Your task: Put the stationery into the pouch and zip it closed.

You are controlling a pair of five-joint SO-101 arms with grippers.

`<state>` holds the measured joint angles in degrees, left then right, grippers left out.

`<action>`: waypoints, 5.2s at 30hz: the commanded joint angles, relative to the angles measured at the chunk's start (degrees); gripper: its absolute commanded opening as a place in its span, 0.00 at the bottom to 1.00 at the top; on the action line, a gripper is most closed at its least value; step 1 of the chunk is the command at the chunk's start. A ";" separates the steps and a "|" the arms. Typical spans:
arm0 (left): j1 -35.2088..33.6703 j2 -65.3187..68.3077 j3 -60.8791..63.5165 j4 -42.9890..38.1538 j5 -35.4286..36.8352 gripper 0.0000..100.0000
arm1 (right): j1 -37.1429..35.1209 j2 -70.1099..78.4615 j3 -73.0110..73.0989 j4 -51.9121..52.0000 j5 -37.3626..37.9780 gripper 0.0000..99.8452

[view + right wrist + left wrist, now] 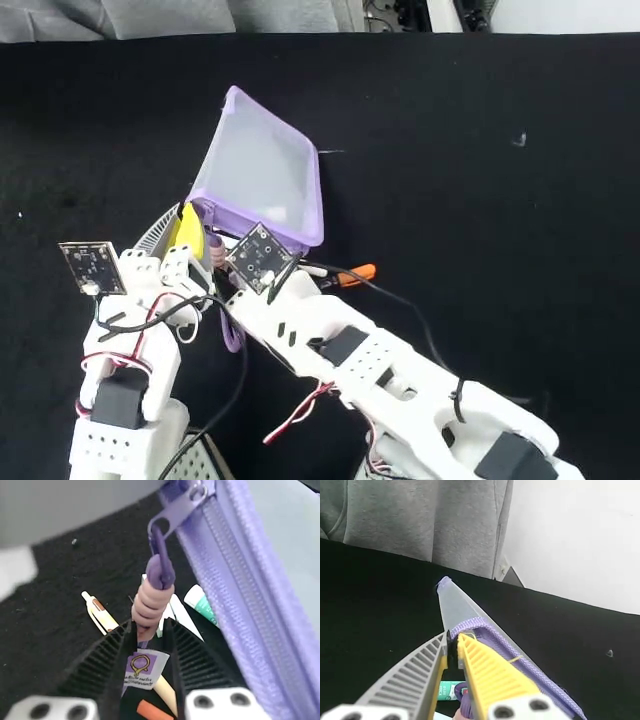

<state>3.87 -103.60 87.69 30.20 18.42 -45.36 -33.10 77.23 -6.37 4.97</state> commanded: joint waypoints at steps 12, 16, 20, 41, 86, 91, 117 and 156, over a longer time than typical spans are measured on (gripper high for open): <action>1.01 -1.05 -5.93 0.18 0.79 0.03 | 0.79 -3.74 -0.04 -1.58 -0.26 0.13; 3.74 -1.05 -6.29 0.26 0.79 0.03 | 1.05 -3.74 -0.13 -1.58 -0.26 0.10; 3.74 -1.05 -6.29 0.26 0.79 0.03 | 1.05 -5.76 0.48 -1.32 -0.26 0.10; 8.75 -1.05 -7.52 0.18 0.70 0.03 | 1.32 -34.33 16.57 -1.49 0.18 0.10; -43.30 -1.05 -5.58 -2.99 0.70 0.03 | -2.37 29.05 -33.80 25.14 1.85 0.19; -45.32 -1.05 -5.41 -3.16 0.70 0.03 | -2.11 31.25 -37.67 22.59 7.38 0.19; -45.49 -1.05 -5.32 -3.08 0.70 0.03 | 0.35 48.92 -60.09 37.36 5.80 0.03; -15.16 -1.05 -4.18 7.65 -8.18 0.23 | 14.15 -3.47 -33.63 42.29 11.60 0.01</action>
<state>-16.88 -104.13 85.05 35.38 13.49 -32.26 -30.20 43.12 34.95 16.13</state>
